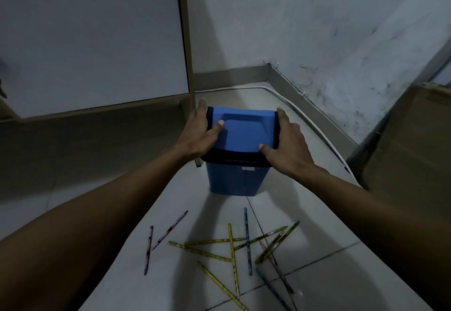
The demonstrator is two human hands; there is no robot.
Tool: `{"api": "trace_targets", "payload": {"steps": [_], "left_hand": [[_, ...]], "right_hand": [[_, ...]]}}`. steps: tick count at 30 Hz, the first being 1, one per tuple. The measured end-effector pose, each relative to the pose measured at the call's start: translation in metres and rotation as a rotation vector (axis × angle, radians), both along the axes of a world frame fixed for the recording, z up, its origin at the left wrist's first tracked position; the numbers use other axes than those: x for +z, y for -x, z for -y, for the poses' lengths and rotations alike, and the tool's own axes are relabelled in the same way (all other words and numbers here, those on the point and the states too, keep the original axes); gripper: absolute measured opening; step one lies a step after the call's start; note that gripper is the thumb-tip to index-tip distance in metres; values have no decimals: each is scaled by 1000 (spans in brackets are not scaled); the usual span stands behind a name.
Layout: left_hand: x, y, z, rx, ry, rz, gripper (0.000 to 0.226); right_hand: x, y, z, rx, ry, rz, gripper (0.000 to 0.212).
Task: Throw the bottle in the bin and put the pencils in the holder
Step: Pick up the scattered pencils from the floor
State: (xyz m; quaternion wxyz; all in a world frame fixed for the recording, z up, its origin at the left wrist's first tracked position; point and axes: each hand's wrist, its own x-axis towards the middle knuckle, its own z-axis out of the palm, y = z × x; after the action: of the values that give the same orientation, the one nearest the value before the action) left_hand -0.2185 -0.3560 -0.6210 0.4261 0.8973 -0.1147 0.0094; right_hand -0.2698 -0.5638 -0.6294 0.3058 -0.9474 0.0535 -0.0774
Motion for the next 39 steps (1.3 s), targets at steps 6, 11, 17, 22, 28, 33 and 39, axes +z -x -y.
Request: {"api": "trace_targets", "payload": {"steps": [6, 11, 17, 22, 28, 33, 39], "left_hand": [[-31, 39, -31, 190, 35, 185, 54], [-87, 79, -73, 267, -65, 172, 26], [-151, 117, -124, 301, -242, -27, 8], [-188, 136, -147, 403, -329, -373, 16], [-209, 158, -156, 379, -331, -541, 31], [-220, 164, -156, 306, -423, -554, 32], [-228, 161, -161, 423, -432, -592, 35]], "right_hand": [[-5, 36, -21, 167, 193, 245, 17], [-38, 56, -60, 338, 142, -3, 11], [-87, 65, -104, 332, 79, -265, 10], [-130, 66, -134, 282, 22, -420, 7], [-169, 61, -165, 114, -63, -531, 14], [-193, 45, -194, -27, -181, -544, 29], [-210, 32, -218, -141, -236, -606, 52]]}}
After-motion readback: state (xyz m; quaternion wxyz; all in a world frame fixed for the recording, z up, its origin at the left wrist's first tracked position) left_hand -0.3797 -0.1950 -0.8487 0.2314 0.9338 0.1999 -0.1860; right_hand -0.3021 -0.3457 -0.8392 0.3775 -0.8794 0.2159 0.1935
